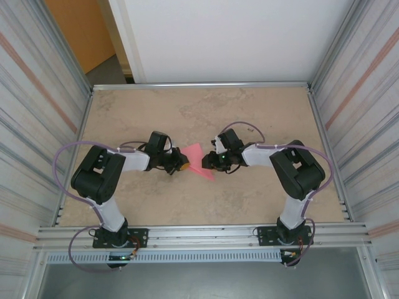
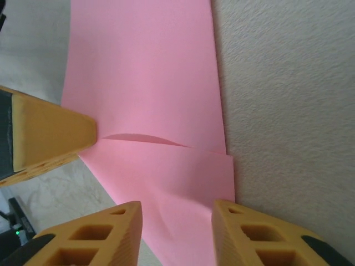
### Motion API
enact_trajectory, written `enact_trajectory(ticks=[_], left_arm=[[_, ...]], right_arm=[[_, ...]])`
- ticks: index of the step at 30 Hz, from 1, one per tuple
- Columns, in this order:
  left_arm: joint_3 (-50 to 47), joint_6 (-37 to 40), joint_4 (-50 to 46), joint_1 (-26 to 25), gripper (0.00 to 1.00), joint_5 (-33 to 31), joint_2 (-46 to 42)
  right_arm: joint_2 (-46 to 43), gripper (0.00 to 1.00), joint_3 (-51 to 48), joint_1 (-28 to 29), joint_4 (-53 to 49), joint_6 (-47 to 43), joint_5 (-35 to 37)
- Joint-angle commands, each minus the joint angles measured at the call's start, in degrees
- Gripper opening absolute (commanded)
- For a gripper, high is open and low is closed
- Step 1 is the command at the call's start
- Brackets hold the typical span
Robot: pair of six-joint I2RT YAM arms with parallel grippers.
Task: Fold a paper plane with a square sheet of paper (pick it up from the middle)
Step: Third fold the triangle at the center of the table, then fourth fold the wing at the center of the table.
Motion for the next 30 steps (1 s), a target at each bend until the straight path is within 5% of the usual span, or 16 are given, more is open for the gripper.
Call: enact_trajectory(ticks=[1,10,18,30], left_arm=[[1.7,0.0,-2.1,-0.4,0.03,0.3,-0.7],[5.1,-1.7,-7.4,-0.5,0.03,-2.1,-2.2],[5.9,-3.1,-8.5,-0.5,0.03,-2.2,-2.0],[6.3,-3.2,-9.2,-0.7,0.03,-2.2,-2.1]], right_arm=[[-4.6,0.42,2.2,1.3,-4.7,-6.5,6.7],[-9.5,0.45,2.2,12.9,-8.1,-21.7,34.2],[-5.0,0.41,1.8,18.7,-3.6,-24.1,39.6],[-0.9,0.40,2.1,19.5,-2.5,-24.7,41.7]])
